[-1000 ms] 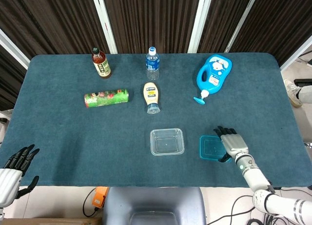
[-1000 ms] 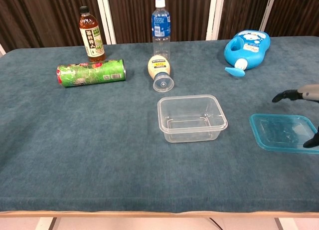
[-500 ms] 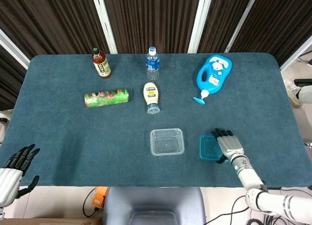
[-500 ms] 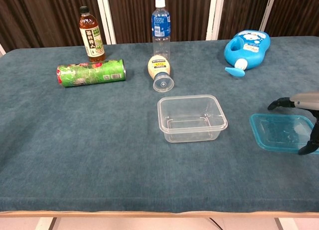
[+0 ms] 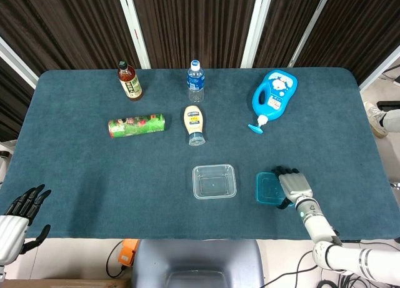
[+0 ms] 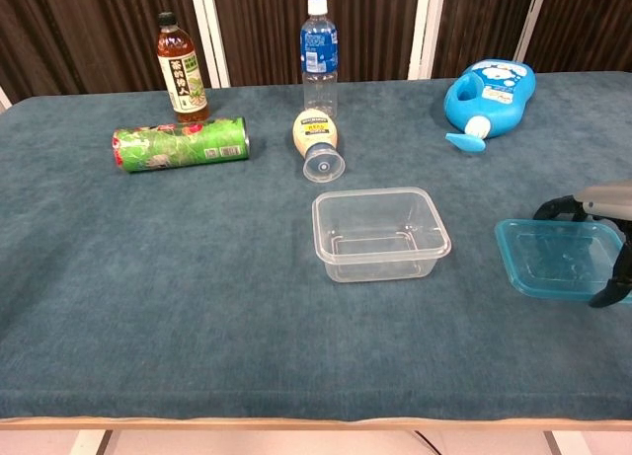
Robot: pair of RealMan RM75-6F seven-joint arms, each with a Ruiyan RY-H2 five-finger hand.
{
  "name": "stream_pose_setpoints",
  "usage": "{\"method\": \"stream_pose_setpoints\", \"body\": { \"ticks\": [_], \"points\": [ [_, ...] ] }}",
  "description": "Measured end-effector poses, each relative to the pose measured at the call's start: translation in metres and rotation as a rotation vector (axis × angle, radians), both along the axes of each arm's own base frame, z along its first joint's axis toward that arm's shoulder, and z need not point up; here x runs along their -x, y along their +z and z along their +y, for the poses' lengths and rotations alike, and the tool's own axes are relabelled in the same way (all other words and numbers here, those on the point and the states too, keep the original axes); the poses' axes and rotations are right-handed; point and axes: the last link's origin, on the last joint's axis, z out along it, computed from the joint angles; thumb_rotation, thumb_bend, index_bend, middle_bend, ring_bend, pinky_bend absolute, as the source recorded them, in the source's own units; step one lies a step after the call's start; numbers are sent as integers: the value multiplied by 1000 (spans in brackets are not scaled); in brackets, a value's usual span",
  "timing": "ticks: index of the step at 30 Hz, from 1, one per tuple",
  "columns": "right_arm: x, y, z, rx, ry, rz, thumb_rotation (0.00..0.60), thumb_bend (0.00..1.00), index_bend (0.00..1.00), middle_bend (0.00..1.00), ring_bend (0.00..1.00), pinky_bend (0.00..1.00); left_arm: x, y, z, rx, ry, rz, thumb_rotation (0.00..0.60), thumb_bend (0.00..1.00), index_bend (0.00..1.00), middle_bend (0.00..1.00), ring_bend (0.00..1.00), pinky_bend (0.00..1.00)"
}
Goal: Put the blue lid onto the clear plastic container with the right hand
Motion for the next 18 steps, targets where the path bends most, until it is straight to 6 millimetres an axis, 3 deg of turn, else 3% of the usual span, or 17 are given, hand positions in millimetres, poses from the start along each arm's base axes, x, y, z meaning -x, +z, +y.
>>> {"method": "stream_pose_setpoints", "body": {
  "ticks": [4, 12, 18],
  "points": [
    [0, 0, 0, 11, 11, 11, 600, 229, 664, 419, 420, 482, 0, 0, 0, 2, -1, -1, 600, 392, 0, 0, 0, 158],
    [-8, 7, -1, 66, 86, 10, 600, 229, 719, 458, 469, 536, 0, 1, 0, -2, -1, -2, 600, 392, 0, 0, 0, 158],
    [-25, 20, -2, 125, 206, -34, 600, 245, 761, 493, 500, 571, 0, 0, 1, -1, 0, 0, 600, 392, 0, 0, 0, 158]
  ]
}}
